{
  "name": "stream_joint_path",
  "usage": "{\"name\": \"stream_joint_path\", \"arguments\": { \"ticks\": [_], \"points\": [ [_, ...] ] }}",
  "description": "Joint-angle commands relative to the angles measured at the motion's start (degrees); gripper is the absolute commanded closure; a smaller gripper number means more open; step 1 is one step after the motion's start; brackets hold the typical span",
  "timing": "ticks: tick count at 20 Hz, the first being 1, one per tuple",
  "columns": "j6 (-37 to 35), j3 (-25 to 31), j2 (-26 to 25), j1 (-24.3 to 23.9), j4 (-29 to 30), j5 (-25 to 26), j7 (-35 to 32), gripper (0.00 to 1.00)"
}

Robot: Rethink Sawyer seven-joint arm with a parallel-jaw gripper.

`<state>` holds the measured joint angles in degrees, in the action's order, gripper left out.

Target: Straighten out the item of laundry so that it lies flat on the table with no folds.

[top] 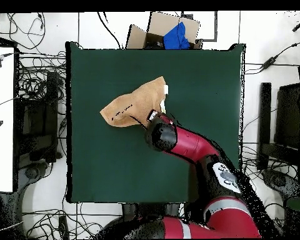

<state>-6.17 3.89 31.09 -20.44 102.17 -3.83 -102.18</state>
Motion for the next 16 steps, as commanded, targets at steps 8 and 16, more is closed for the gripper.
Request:
{"name": "stream_joint_path", "arguments": {
  "ticks": [8, 16],
  "points": [
    [-7.66, 2.21, -1.61, -1.63, -2.11, 5.18, -1.01, 0.0],
    [-7.57, 2.99, -3.14, -2.53, -3.69, 6.35, -1.1, 0.0]
  ]
}}
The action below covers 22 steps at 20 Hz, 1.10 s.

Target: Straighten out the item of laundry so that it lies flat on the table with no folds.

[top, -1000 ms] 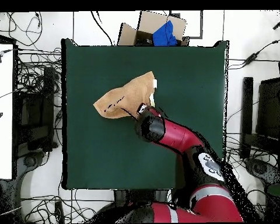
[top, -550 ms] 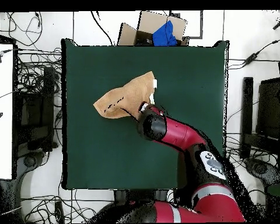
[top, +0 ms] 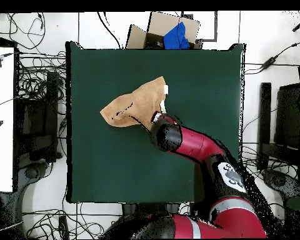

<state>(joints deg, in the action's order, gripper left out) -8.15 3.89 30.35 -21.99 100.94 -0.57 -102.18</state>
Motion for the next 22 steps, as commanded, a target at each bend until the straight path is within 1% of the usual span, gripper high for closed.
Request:
{"name": "stream_joint_path", "arguments": {
  "ticks": [1, 10, 13, 15, 19, 22],
  "points": [
    [-5.54, 3.08, -2.5, -1.06, -2.54, 3.24, -1.12, 0.0],
    [-5.84, 4.85, -3.87, -2.06, -1.91, 3.25, -1.92, 0.0],
    [-6.71, 4.34, -3.44, -1.56, -1.81, 3.11, -2.03, 0.0],
    [-6.15, 4.17, -4.13, -1.35, -1.93, 3.19, -2.21, 0.0],
    [-6.35, 6.04, -5.84, -2.43, -2.35, 3.13, -1.48, 0.0],
    [-6.88, 7.26, -5.67, -2.68, -1.54, 2.93, -1.51, 0.0]
  ]
}}
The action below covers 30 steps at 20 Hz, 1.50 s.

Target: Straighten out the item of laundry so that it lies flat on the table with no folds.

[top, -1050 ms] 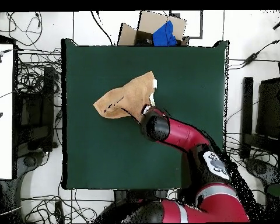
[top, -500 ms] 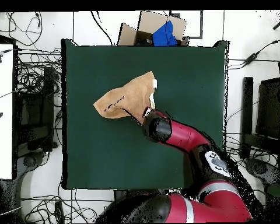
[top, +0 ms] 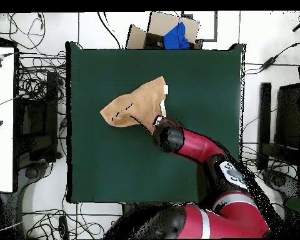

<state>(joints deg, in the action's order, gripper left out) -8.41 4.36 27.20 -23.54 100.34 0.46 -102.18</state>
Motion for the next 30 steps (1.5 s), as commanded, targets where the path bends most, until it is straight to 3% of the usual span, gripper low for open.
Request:
{"name": "stream_joint_path", "arguments": {
  "ticks": [1, 9, 17, 30],
  "points": [
    [-6.63, 6.9, -2.36, -1.05, -0.68, 1.88, -1.68, 0.0],
    [-9.09, 9.07, -2.11, -1.64, 0.72, 2.25, -0.61, 0.0],
    [-6.85, 9.16, -5.41, -1.41, 0.12, 3.72, -0.53, 0.0],
    [-5.31, 4.47, -5.59, 1.86, -1.5, 5.77, -2.69, 0.0]
  ]
}}
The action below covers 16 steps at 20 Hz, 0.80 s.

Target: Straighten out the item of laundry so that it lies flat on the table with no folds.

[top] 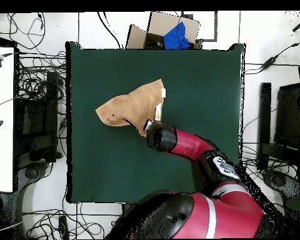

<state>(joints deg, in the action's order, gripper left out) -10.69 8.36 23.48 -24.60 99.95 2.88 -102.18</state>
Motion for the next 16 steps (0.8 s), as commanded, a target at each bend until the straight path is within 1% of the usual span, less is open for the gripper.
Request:
{"name": "stream_joint_path", "arguments": {
  "ticks": [1, 5, 13, 16],
  "points": [
    [-3.24, 0.32, -1.71, 3.01, -1.13, 3.38, -2.75, 0.0],
    [-3.64, -0.88, -0.72, 3.89, -1.07, 3.56, -3.33, 0.0],
    [-6.66, -3.49, 3.17, 6.18, -0.13, 2.47, -4.29, 0.0],
    [-8.24, -3.84, 6.07, 6.48, 1.63, 2.08, -4.4, 0.0]
  ]
}}
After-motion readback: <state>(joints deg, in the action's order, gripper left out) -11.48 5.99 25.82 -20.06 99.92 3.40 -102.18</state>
